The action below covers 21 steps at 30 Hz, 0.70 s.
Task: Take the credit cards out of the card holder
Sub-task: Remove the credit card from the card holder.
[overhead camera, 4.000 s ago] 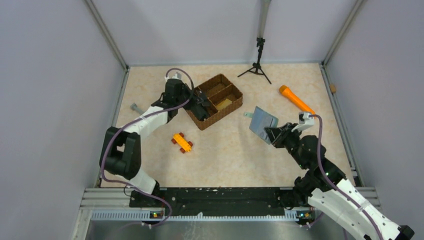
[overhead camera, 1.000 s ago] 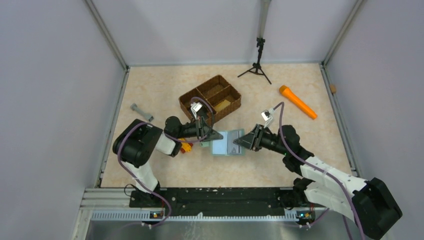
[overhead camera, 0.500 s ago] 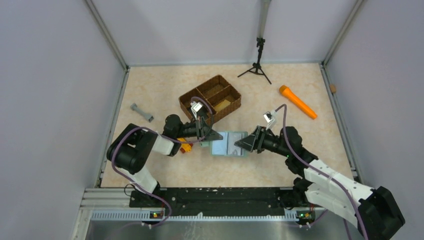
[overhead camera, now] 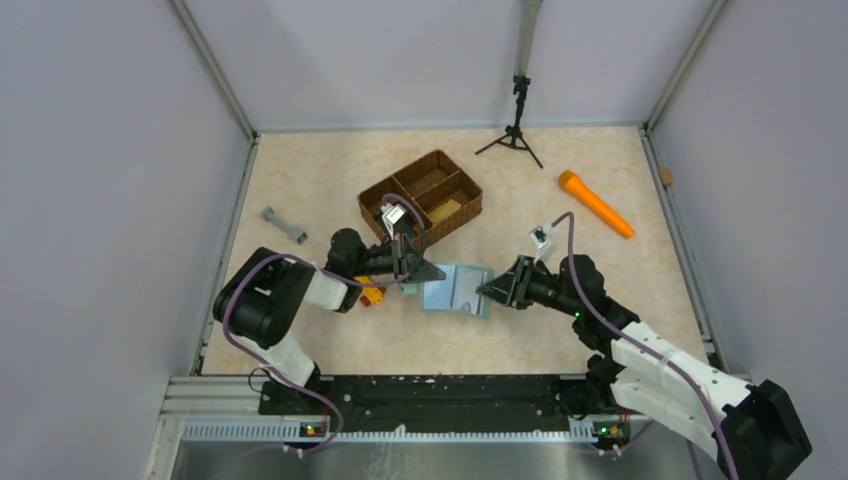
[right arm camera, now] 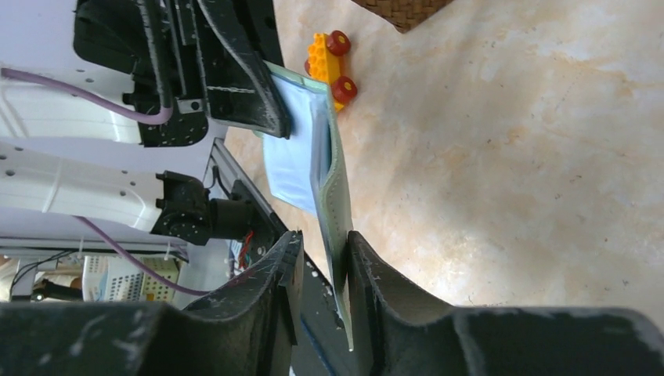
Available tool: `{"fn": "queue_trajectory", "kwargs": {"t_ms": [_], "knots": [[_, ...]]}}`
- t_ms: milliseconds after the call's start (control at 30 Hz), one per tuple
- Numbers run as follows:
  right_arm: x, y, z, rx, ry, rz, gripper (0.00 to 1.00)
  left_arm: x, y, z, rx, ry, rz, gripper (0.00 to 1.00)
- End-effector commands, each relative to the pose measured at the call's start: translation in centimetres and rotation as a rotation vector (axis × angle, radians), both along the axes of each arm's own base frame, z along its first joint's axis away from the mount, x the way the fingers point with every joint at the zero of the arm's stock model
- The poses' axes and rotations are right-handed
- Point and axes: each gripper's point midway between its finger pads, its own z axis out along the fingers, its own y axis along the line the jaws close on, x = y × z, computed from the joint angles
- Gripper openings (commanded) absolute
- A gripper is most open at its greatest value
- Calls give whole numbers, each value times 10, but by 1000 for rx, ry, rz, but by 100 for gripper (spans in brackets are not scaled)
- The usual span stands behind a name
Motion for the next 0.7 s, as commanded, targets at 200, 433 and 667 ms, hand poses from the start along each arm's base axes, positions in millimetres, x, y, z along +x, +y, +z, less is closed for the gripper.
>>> {"fn": "queue_trajectory", "kwargs": {"t_ms": [200,433,667], "knots": [[7,0,21,28,-48,-24,11,-2,-1,24,-55,-97,-12,0],[3,2,33,80,-84,-5,5,0,-1,24,-53,-91,-3,0],[1,6,37,110,-87,15,32,-1,-1,26,-58,-94,-1,0]]}}
